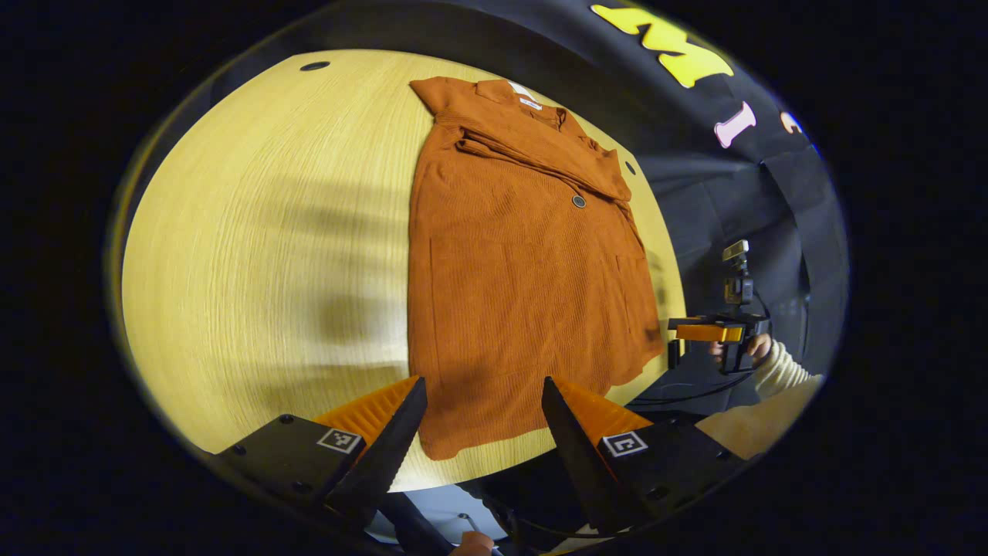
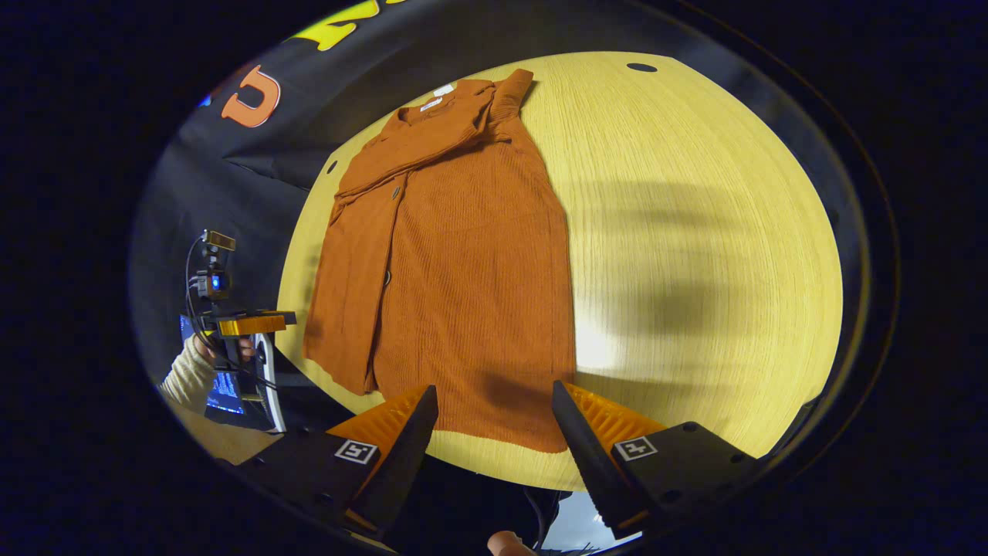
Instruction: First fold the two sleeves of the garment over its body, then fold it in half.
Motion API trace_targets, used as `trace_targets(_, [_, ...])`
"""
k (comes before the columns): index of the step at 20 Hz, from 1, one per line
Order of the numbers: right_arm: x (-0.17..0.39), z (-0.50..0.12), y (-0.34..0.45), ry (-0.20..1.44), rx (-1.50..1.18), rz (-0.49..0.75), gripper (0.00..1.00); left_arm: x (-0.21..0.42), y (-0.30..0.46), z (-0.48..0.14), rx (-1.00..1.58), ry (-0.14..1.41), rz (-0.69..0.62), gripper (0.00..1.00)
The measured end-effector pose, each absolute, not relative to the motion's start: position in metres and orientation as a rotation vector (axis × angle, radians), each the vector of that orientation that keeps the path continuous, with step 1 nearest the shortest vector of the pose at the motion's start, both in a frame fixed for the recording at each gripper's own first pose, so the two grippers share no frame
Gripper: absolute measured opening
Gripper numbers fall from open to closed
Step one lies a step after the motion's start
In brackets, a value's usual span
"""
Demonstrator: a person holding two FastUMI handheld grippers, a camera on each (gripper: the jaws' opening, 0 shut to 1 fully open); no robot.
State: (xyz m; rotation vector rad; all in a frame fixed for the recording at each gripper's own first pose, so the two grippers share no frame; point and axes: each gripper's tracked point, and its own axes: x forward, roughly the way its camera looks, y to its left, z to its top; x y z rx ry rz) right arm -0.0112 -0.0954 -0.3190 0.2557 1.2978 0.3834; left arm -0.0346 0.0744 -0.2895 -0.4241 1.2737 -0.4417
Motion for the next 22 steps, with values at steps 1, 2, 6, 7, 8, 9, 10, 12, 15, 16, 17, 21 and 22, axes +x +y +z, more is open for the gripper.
trace_targets(1, [-0.015, -0.319, -0.096, 1.313, 0.267, 0.404, 0.95, -0.039, 0.079, -0.29, -0.439, 1.293, -0.461, 0.97])
trace_targets(2, [-0.019, -0.32, -0.1, 1.329, 0.268, 0.415, 0.95, -0.044, 0.084, -0.291, -0.453, 1.318, -0.488, 0.98])
trace_targets(6, [-0.034, -0.324, -0.118, 1.388, 0.297, 0.459, 0.95, -0.053, 0.098, -0.295, -0.539, 1.376, -0.545, 1.0])
trace_targets(7, [-0.037, -0.328, -0.125, 1.404, 0.297, 0.452, 0.95, -0.056, 0.103, -0.296, -0.542, 1.392, -0.545, 0.97])
trace_targets(8, [-0.039, -0.331, -0.131, 1.416, 0.3, 0.44, 0.95, -0.061, 0.108, -0.299, -0.54, 1.416, -0.543, 0.97])
trace_targets(9, [-0.039, -0.335, -0.137, 1.422, 0.31, 0.426, 0.95, -0.065, 0.111, -0.301, -0.537, 1.432, -0.542, 0.97])
trace_targets(10, [-0.039, -0.337, -0.141, 1.427, 0.327, 0.41, 0.95, -0.07, 0.116, -0.305, -0.527, 1.444, -0.539, 0.97])
trace_targets(12, [-0.04, -0.343, -0.147, 1.433, 0.346, 0.382, 0.95, -0.074, 0.121, -0.312, -0.521, 1.464, -0.528, 0.97])
trace_targets(15, [-0.044, -0.348, -0.144, 1.44, 0.364, 0.382, 0.95, -0.082, 0.122, -0.317, -0.513, 1.494, -0.531, 1.0])
trace_targets(16, [-0.046, -0.346, -0.142, 1.442, 0.371, 0.387, 0.95, -0.083, 0.121, -0.319, -0.513, 1.497, -0.535, 0.97])
trace_targets(17, [-0.046, -0.346, -0.141, 1.443, 0.377, 0.393, 0.95, -0.079, 0.119, -0.319, -0.528, 1.494, -0.529, 0.97])
trace_targets(21, [-0.043, -0.346, -0.131, 1.448, 0.411, 0.411, 0.95, -0.08, 0.12, -0.317, -0.549, 1.49, -0.524, 0.95])
trace_targets(22, [-0.041, -0.347, -0.127, 1.451, 0.419, 0.417, 0.93, -0.078, 0.118, -0.316, -0.558, 1.486, -0.526, 1.0])
